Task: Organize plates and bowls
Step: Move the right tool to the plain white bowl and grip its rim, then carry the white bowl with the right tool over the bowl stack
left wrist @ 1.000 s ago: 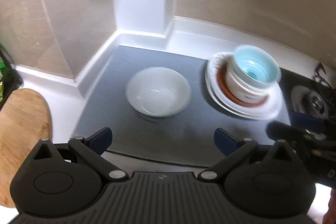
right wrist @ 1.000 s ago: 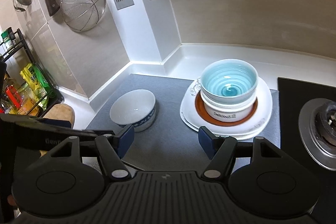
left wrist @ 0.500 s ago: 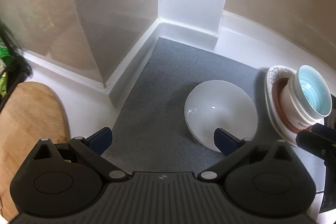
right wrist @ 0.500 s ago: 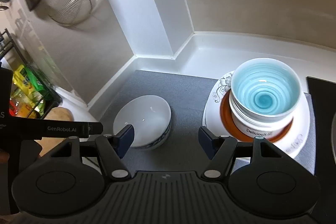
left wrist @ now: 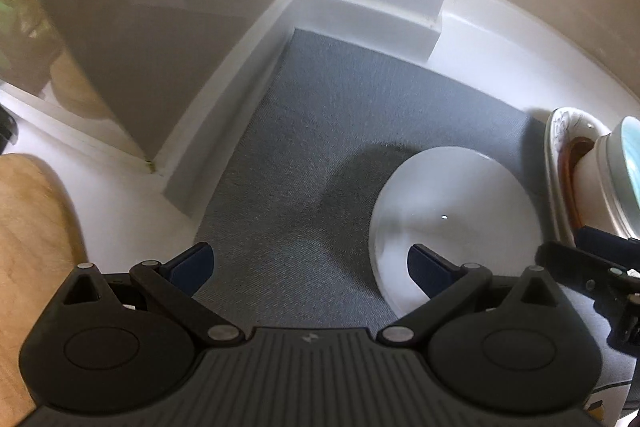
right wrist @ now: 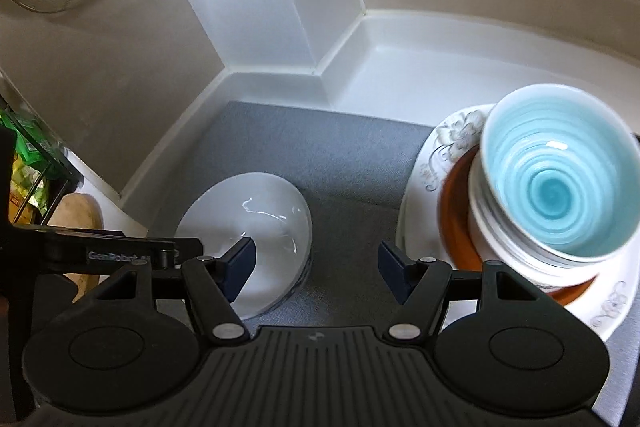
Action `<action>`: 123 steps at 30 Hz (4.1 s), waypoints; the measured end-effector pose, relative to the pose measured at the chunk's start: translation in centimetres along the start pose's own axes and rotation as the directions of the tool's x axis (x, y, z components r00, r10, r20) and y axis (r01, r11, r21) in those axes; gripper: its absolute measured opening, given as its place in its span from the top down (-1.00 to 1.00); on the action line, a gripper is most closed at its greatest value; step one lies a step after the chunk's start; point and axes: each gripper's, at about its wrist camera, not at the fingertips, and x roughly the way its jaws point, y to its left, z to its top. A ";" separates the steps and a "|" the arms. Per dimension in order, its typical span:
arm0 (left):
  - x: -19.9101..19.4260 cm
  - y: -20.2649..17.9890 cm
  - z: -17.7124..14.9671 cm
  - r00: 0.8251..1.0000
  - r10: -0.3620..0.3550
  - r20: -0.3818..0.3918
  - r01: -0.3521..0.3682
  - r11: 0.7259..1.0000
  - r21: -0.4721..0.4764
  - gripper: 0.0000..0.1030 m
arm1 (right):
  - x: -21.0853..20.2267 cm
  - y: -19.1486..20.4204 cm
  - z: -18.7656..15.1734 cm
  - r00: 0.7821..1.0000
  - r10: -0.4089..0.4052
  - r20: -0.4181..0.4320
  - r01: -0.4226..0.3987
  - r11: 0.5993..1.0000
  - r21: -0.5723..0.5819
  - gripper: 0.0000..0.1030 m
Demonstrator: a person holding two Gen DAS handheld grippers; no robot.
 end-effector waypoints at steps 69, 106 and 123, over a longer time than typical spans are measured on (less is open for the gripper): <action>-8.2 -9.3 -1.3 0.929 -0.355 0.099 0.333 0.923 0.193 0.81 | -7.9 -3.7 -0.8 0.991 -0.042 0.130 0.041 0.999 0.013 0.81; -4.6 -21.4 5.8 0.912 -0.408 0.043 0.383 0.885 0.265 0.81 | -9.4 -13.9 3.5 0.948 -0.231 0.220 0.204 0.969 0.140 0.82; -1.6 -22.0 6.4 0.914 -0.407 -0.015 0.396 0.881 0.257 0.80 | -6.8 -15.4 3.7 0.949 -0.263 0.174 0.237 0.958 0.158 0.82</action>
